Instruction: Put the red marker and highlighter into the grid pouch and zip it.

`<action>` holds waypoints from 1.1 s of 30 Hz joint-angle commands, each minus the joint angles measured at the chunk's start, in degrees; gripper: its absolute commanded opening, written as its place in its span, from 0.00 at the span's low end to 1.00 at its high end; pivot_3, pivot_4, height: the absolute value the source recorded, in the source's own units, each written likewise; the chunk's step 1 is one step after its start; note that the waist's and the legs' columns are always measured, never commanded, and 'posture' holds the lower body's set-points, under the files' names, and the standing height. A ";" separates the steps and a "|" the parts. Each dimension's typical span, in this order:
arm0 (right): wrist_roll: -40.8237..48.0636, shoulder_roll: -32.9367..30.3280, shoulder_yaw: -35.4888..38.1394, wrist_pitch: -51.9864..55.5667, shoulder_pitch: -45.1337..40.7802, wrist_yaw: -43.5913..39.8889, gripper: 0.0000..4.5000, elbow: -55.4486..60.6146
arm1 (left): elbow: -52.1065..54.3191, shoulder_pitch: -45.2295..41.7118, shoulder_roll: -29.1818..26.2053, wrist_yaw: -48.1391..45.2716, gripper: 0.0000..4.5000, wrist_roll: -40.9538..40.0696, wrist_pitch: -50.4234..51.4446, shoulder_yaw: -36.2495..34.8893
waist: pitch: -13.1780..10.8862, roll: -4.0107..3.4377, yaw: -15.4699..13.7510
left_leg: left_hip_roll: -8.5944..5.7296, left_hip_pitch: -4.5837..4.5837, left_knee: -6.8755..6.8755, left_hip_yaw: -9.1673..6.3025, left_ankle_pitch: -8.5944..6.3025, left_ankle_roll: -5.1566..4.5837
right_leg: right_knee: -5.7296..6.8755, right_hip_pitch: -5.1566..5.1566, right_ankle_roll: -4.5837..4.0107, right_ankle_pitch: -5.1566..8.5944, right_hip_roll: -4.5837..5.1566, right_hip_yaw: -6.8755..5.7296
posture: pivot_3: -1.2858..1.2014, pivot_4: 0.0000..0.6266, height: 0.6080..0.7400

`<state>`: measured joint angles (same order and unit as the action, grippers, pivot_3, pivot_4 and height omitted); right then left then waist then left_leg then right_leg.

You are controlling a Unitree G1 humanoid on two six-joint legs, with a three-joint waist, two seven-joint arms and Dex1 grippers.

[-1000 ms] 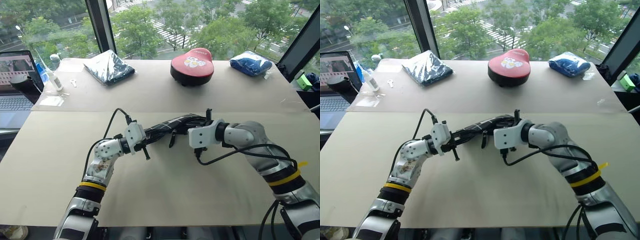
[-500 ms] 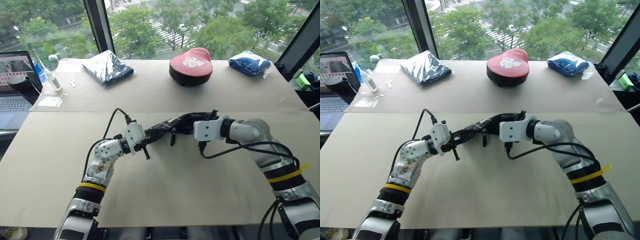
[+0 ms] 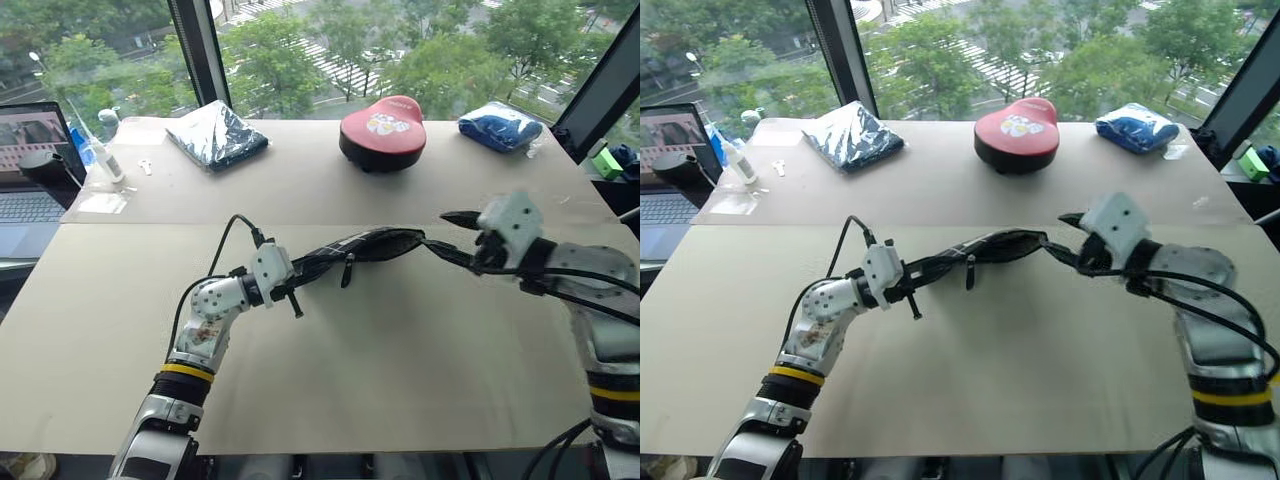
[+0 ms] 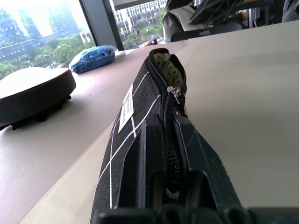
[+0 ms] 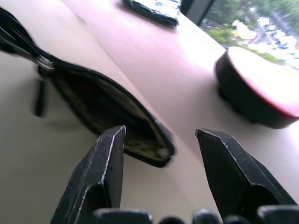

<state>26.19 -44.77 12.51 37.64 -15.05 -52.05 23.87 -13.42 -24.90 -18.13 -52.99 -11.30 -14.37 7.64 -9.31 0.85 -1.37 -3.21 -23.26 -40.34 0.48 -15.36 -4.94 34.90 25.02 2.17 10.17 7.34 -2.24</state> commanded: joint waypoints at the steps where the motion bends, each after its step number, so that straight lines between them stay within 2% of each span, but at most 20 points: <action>1: 12.43 -1.27 2.10 13.61 6.99 0.26 0.60 10.55 | 1.04 -0.46 0.17 0.15 0.00 -0.62 -0.62 -0.37 | 0.00 0.00 -0.14 | -0.01 0.00 0.00 0.00 -0.01 -0.02 | -0.01 0.00 0.00 0.00 0.04 0.01 | 0.52 0.24 1.00; 4: 12.61 2.21 -3.24 15.91 8.89 5.32 0.60 12.92 | 0.83 -0.64 0.31 -0.17 0.00 -0.67 -0.54 -0.12 | 0.00 0.00 -0.11 | -0.02 0.00 -0.02 0.01 -0.02 -0.03 | 0.00 0.00 0.00 0.00 0.07 0.00 | 0.52 0.24 1.00; 7: 6.61 7.61 -9.94 14.82 4.30 13.03 0.60 9.29 | 0.54 -1.17 0.51 -0.49 0.00 -0.70 -0.49 0.06 | 0.00 0.00 0.24 | -0.01 0.05 -0.03 0.06 0.02 0.02 | 0.06 0.01 0.00 0.00 0.03 0.02 | 0.52 0.24 1.00; 11: 1.82 14.96 -15.20 13.68 -1.79 20.50 0.60 3.14 | -0.06 -1.76 0.61 -0.55 0.00 -0.62 -0.67 -0.05 | 0.00 0.00 0.33 | -0.10 0.04 -0.03 0.06 0.09 0.12 | 0.11 0.04 -0.01 0.00 -0.04 -0.01 | 0.52 0.24 1.00; 18: -0.24 23.03 -19.89 12.94 -7.09 23.72 0.60 -0.73 | 0.55 -1.36 0.89 0.09 0.00 -0.46 -0.44 0.05 | 0.00 0.00 0.43 | -0.19 0.00 -0.02 0.06 0.25 0.39 | 0.10 0.06 0.00 0.00 -0.06 -0.03 | 0.52 0.24 1.00; 25: -2.40 27.60 -20.86 11.16 -10.66 25.65 0.60 -5.32 | 0.17 -1.48 0.79 0.35 0.00 0.05 -0.88 0.11 | 0.00 0.00 0.67 | -0.19 0.03 -0.02 0.06 0.24 0.36 | 0.14 0.07 0.00 0.00 -0.12 -0.04 | 0.52 0.24 1.00; 26: -2.50 27.63 -20.58 11.03 -10.73 25.62 0.49 -5.46 | 0.31 -1.40 0.80 0.40 0.00 0.05 -0.86 0.14 | 0.00 -0.01 0.68 | -0.19 0.03 -0.01 0.06 0.25 0.38 | 0.13 0.07 0.00 -0.01 -0.12 -0.04 | 0.52 0.24 1.00; 29: -2.16 26.99 -18.99 10.94 -9.99 24.96 0.26 -4.93 | 0.60 -1.18 0.76 0.53 0.00 0.04 -0.79 0.17 | 0.00 -0.01 0.68 | -0.20 0.02 -0.01 0.06 0.25 0.39 | 0.13 0.07 0.00 -0.01 -0.12 -0.04 | 0.52 0.24 1.00; 33: -1.09 24.93 -17.72 10.85 -8.57 23.06 0.01 -3.28 | 0.71 -1.22 0.77 0.84 0.00 0.07 -0.75 0.11 | 0.00 -0.01 0.68 | -0.20 0.03 -0.01 0.06 0.24 0.36 | 0.13 0.06 0.00 0.00 -0.13 -0.05 | 0.52 0.24 1.00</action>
<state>23.83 -19.15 -7.42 50.13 -23.90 -27.84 17.58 -14.45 -25.85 -17.45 -52.67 -11.10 -14.40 8.04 -9.30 0.84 -0.69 -3.41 -23.22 -40.35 0.53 -15.12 -4.58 35.04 25.08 2.16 10.16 7.21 -2.29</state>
